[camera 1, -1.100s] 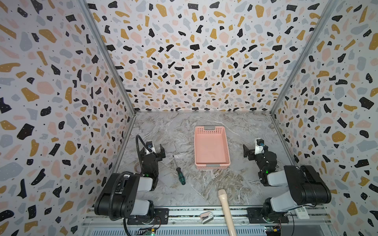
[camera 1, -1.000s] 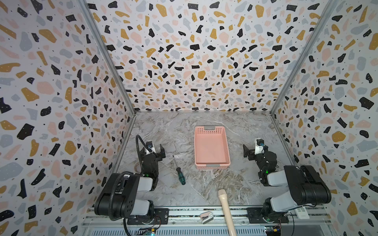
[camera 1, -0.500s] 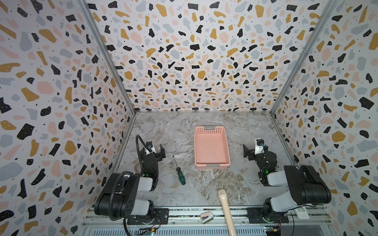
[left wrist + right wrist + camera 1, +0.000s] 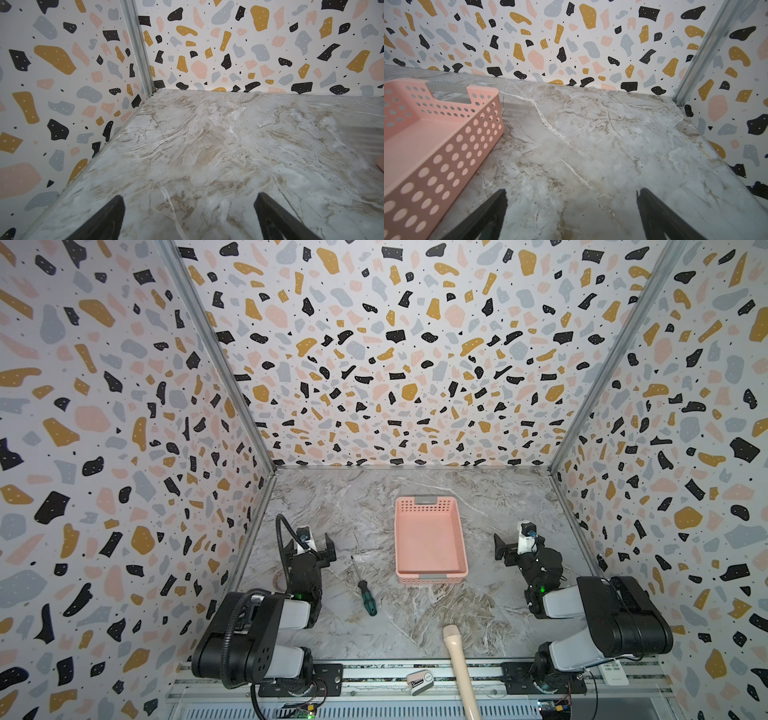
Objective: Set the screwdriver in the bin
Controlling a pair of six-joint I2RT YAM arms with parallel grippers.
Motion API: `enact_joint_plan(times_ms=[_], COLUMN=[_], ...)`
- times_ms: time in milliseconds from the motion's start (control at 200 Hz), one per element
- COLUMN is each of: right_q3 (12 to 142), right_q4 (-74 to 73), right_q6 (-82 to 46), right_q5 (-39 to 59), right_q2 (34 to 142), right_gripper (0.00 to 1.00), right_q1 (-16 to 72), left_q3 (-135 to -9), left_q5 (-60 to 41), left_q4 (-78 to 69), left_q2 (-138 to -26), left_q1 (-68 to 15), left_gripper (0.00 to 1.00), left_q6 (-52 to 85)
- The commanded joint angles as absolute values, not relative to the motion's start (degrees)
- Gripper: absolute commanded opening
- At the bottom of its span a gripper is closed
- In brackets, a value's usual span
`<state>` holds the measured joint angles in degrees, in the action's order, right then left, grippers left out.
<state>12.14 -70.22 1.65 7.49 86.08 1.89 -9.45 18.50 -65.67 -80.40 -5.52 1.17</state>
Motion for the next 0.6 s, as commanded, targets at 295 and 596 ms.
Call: enact_joint_plan(times_ms=[295, 596], right_q3=[27.98, 58.78], right_q4=[-43.17, -15.72], right_q6=[-5.43, -9.85], right_q5=[-1.48, -6.05], right_q2=[74.4, 86.62], right_gripper=[0.99, 0.99], right_q1=[4.94, 11.48], left_q3=[-35.48, -55.55], left_q5=[13.91, 7.76], left_q4=[-32.63, -8.96], left_q2=[-75.87, -81.13], left_q1=[-5.27, -5.86], left_gripper=[0.99, 1.0], left_q6=[5.9, 23.59])
